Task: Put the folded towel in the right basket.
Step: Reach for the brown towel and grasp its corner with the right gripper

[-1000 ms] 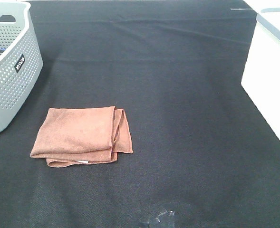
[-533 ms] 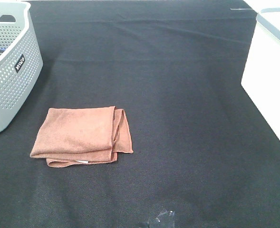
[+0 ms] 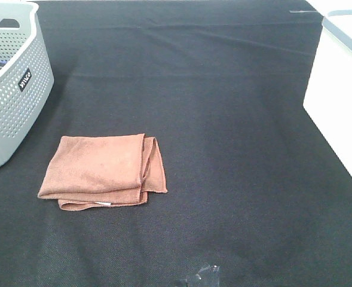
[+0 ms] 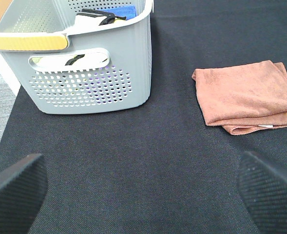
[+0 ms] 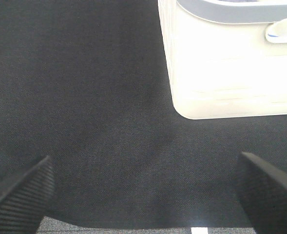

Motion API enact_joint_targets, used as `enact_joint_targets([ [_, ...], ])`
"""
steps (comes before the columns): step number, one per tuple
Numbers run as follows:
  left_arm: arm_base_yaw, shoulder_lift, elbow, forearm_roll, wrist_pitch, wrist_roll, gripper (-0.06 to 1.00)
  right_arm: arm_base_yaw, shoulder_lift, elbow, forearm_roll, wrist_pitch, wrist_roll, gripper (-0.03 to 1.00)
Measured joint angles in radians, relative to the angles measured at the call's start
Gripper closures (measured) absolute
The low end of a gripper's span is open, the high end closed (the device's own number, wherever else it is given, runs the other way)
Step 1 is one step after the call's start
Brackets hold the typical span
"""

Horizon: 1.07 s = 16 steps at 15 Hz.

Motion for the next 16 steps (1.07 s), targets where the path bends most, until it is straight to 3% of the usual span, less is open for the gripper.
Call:
enact_joint_targets([
  [9,0.000,0.000,0.000,0.000,0.000,0.000,-0.05,0.000,0.027,-0.014,0.000,0.024,0.000,0.00],
  [11,0.000,0.000,0.000,0.000,0.000,0.000,-0.05,0.000,0.229,-0.123,0.041,0.108,0.000,0.00],
  [16,0.000,0.000,0.000,0.000,0.000,0.000,-0.05,0.000,0.782,-0.505,0.232,0.111,-0.009,0.00],
])
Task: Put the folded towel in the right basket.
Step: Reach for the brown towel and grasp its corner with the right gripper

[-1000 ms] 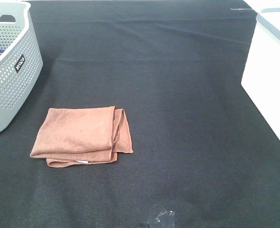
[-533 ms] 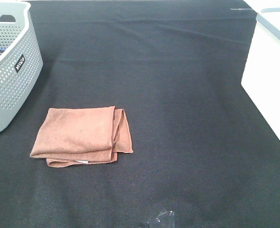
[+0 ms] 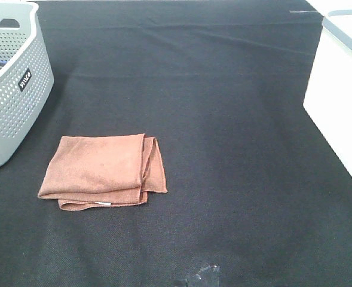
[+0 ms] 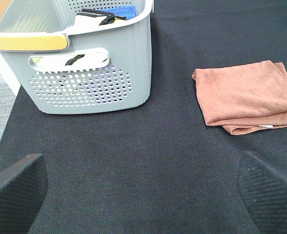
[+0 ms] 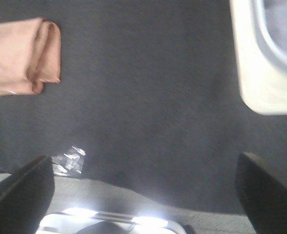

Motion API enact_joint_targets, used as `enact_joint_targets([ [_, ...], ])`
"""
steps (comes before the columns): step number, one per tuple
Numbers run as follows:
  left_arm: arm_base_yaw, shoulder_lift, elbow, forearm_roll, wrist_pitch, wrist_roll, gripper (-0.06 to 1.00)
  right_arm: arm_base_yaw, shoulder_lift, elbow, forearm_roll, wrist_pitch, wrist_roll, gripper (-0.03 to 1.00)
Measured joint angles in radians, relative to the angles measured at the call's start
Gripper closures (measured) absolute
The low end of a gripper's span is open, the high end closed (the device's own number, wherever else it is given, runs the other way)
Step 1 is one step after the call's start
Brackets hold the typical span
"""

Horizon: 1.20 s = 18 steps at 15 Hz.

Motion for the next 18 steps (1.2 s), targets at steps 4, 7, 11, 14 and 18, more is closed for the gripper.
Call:
enact_joint_targets([
  [4,0.000,0.000,0.000,-0.001,0.000,0.000,-0.05,0.000,0.249,-0.112,0.090,-0.003,-0.011,0.00],
  [7,0.000,0.000,0.000,-0.002,0.000,0.002,-0.05,0.000,0.351,-0.112,0.264,-0.005,-0.048,0.00],
  [11,0.000,0.000,0.000,-0.002,0.000,0.002,-0.05,0.179,0.599,-0.113,0.435,-0.261,-0.124,0.00],
  [14,0.000,0.000,0.000,-0.002,0.000,0.002,-0.05,0.368,0.945,-0.178,0.561,-0.450,-0.169,0.00],
  [18,0.000,0.000,0.000,-0.002,0.000,0.002,-0.05,0.383,1.211,-0.290,0.730,-0.461,-0.334,0.00],
])
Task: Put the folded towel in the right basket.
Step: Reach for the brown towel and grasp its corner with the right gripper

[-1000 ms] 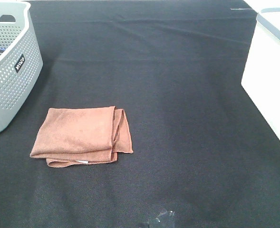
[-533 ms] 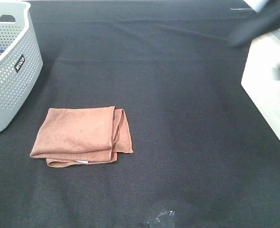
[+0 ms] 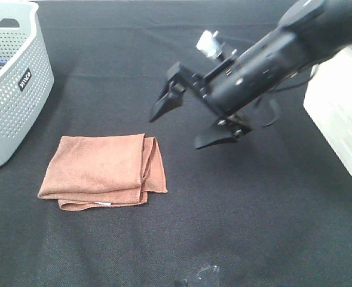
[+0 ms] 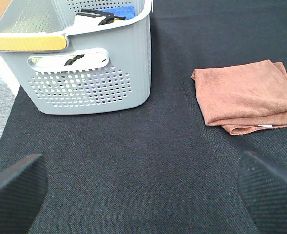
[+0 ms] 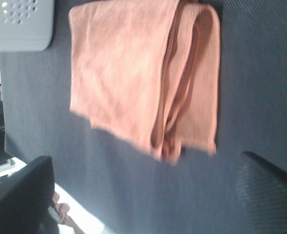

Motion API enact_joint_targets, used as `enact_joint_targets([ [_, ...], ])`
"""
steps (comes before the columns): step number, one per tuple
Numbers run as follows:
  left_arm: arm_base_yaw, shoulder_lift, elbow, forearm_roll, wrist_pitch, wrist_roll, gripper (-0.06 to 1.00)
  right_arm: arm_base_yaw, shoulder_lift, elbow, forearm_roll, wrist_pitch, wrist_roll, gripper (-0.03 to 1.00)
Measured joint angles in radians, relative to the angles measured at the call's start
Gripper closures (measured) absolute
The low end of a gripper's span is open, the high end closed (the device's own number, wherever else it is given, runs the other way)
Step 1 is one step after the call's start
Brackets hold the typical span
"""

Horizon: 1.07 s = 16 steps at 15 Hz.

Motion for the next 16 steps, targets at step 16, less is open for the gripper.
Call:
enact_joint_targets([
  [16,0.000,0.000,0.000,0.000,0.000,0.000,-0.05,0.062,0.304,-0.131,0.130,-0.068,-0.035,0.02],
])
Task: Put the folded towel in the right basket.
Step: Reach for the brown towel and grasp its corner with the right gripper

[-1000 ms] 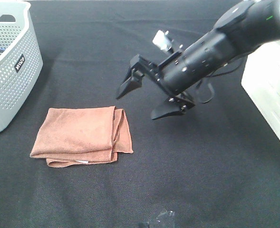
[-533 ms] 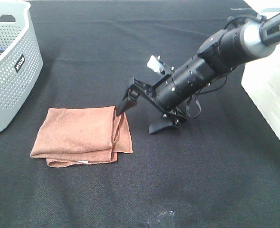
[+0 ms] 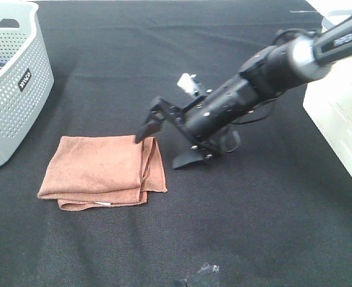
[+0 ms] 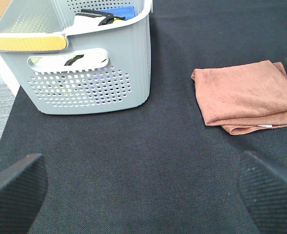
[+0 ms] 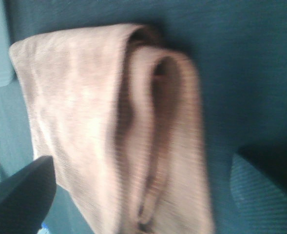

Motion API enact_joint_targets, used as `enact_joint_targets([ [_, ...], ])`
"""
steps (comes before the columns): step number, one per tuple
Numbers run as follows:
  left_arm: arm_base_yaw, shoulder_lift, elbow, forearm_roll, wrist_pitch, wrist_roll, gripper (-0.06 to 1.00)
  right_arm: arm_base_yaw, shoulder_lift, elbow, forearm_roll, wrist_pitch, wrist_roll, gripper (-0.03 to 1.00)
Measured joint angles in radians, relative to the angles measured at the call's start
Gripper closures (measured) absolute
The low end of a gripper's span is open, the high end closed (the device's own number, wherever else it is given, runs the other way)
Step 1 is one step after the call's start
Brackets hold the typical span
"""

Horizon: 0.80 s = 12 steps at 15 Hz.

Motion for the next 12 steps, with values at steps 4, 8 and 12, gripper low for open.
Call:
enact_joint_targets([
  [4,0.000,0.000,0.000,0.000,0.000,0.000,-0.05,0.115,0.052,-0.090,0.015,-0.022,-0.001,0.06],
  [8,0.000,0.000,0.000,0.000,0.000,0.000,-0.05,0.231,0.130,-0.269,-0.016,-0.003,0.000,0.15],
  [12,0.000,0.000,0.000,0.000,0.000,0.000,-0.05,0.242,0.164,-0.306,-0.053,0.002,0.003,0.64],
])
